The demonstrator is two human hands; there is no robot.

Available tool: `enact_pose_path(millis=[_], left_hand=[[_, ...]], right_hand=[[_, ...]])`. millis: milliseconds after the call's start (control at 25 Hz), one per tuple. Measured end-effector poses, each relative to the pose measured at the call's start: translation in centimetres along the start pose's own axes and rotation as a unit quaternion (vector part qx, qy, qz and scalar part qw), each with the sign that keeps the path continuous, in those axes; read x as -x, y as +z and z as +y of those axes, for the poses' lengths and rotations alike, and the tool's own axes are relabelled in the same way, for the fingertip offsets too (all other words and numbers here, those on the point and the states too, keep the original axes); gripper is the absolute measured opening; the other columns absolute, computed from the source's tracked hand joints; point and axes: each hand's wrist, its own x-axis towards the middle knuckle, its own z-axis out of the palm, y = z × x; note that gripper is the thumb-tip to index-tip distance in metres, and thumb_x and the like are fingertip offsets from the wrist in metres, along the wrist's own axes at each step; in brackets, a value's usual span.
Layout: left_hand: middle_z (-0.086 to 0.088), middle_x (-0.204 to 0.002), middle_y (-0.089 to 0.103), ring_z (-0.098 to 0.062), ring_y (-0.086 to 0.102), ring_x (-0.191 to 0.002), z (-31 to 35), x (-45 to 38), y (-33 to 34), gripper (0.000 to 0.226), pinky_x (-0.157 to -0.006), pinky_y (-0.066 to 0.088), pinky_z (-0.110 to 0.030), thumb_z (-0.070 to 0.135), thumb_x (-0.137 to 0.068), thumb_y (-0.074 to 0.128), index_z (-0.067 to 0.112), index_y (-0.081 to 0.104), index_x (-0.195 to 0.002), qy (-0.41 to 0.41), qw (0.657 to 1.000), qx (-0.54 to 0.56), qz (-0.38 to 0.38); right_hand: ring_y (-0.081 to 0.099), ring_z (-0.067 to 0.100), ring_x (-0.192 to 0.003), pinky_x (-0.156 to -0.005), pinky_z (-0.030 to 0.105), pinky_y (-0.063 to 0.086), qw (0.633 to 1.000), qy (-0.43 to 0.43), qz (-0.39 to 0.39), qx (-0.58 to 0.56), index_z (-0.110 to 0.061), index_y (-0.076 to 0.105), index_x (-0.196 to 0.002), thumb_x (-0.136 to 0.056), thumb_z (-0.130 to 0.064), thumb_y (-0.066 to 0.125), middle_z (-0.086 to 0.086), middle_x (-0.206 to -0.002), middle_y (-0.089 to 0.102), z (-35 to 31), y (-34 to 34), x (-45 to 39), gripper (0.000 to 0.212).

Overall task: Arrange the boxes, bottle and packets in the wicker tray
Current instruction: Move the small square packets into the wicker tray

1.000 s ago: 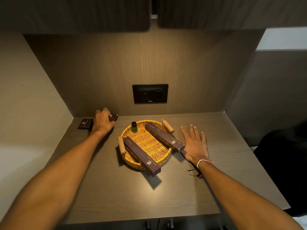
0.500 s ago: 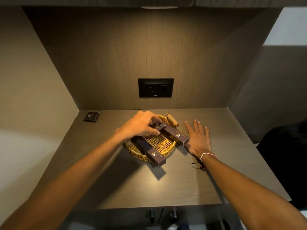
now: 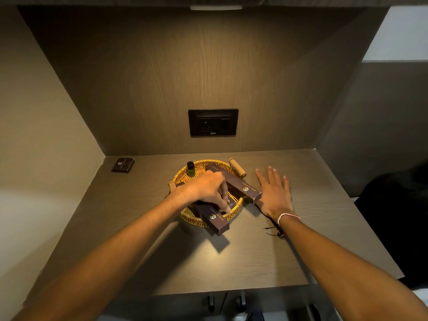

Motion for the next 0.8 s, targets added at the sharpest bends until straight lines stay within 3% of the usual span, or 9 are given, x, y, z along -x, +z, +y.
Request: enact_pose_path(millis=[80,160,280,360,440,520,640,720,800], left_hand=[[-0.001,-0.097,0.075,-0.013,0.067,-0.089,-0.6,0.4,-0.6,0.025,-0.079,0.052,-0.030,0.036,-0.078,0.082,0.016,0.079,-0.093,0.007,1.000,0.024,-0.014],[0.001,-0.097,0.075,-0.007,0.065,-0.087,-1.7,1.0,-1.6,0.022,-0.077,0.052,-0.024,0.031,-0.082,0.079,0.016,0.079,-0.098,0.002,0.999,0.048,0.020],[0.005,-0.085,0.074,0.002,0.063,-0.072,-4.7,2.4,-3.9,0.014,-0.066,0.046,-0.014,0.024,-0.083,0.079,0.014,0.080,-0.094,-0.015,0.983,0.108,0.148],[0.005,-0.078,0.073,0.000,0.065,-0.069,-7.5,3.3,-5.6,0.008,-0.066,0.052,-0.019,0.019,-0.084,0.077,0.013,0.080,-0.089,-0.045,0.957,0.140,0.250],[0.000,-0.081,0.074,-0.011,0.069,-0.077,-10.7,3.9,-6.7,0.005,-0.074,0.057,-0.027,0.012,-0.085,0.074,0.011,0.079,-0.088,-0.102,0.922,0.150,0.342],[-0.006,-0.093,0.075,-0.020,0.069,-0.093,-14.4,4.4,-7.0,0.010,-0.086,0.055,-0.032,0.009,-0.085,0.071,0.011,0.077,-0.092,-0.184,0.893,0.131,0.389],[-0.016,-0.127,0.064,-0.034,0.057,-0.121,-19.3,5.2,-6.1,0.035,-0.104,0.047,-0.044,0.018,-0.088,0.068,0.013,0.067,-0.123,-0.292,0.901,0.045,0.317],[-0.018,-0.135,0.058,-0.037,0.054,-0.124,-21.3,5.5,-5.1,0.046,-0.106,0.046,-0.047,0.027,-0.090,0.067,0.017,0.059,-0.134,-0.326,0.910,-0.003,0.258],[-0.017,-0.134,0.061,-0.037,0.057,-0.121,-22.1,5.3,-4.2,0.045,-0.103,0.049,-0.046,0.030,-0.092,0.064,0.017,0.058,-0.135,-0.323,0.912,-0.008,0.253]], right_hand=[[-0.003,0.032,-0.156,-0.125,0.055,0.005,1.000,-0.002,-0.002,-0.001,-0.027,0.003,-0.160,-0.087,-0.060,0.056,0.014,-0.169,0.001,0.1,-0.1,0.1,0.096],[-0.004,0.032,-0.156,-0.125,0.055,0.004,1.000,-0.004,-0.005,0.002,-0.027,0.001,-0.160,-0.088,-0.059,0.056,0.014,-0.169,-0.001,0.1,-0.1,0.1,0.096],[-0.007,0.031,-0.156,-0.125,0.055,0.003,1.000,-0.006,-0.004,0.010,-0.027,-0.001,-0.160,-0.089,-0.059,0.056,0.013,-0.169,-0.004,0.3,0.2,-0.1,0.096],[-0.008,0.031,-0.156,-0.125,0.055,0.003,1.000,-0.007,-0.012,0.016,-0.027,-0.003,-0.159,-0.089,-0.059,0.057,0.013,-0.169,-0.006,0.5,0.3,-0.2,0.098],[-0.008,0.032,-0.156,-0.125,0.056,0.003,1.000,-0.008,-0.013,0.021,-0.027,-0.004,-0.159,-0.089,-0.058,0.058,0.013,-0.169,-0.006,0.6,0.5,-0.2,0.098],[-0.009,0.031,-0.155,-0.125,0.055,0.000,1.000,-0.007,-0.013,0.017,-0.027,-0.005,-0.159,-0.090,-0.058,0.057,0.012,-0.169,-0.008,0.7,0.7,-0.4,0.098],[-0.009,0.031,-0.156,-0.125,0.056,0.004,1.000,-0.008,-0.013,0.028,-0.027,-0.005,-0.159,-0.090,-0.054,0.059,0.012,-0.169,-0.007,0.9,1.0,-0.6,0.098],[-0.008,0.031,-0.156,-0.125,0.057,0.006,0.999,-0.007,-0.010,0.033,-0.027,-0.006,-0.159,-0.089,-0.053,0.061,0.012,-0.169,-0.007,1.1,1.3,-0.8,0.100],[-0.008,0.031,-0.155,-0.125,0.056,0.004,0.999,-0.009,-0.015,0.038,-0.028,-0.008,-0.159,-0.087,-0.055,0.063,0.012,-0.169,-0.008,1.1,1.3,-0.8,0.104]])
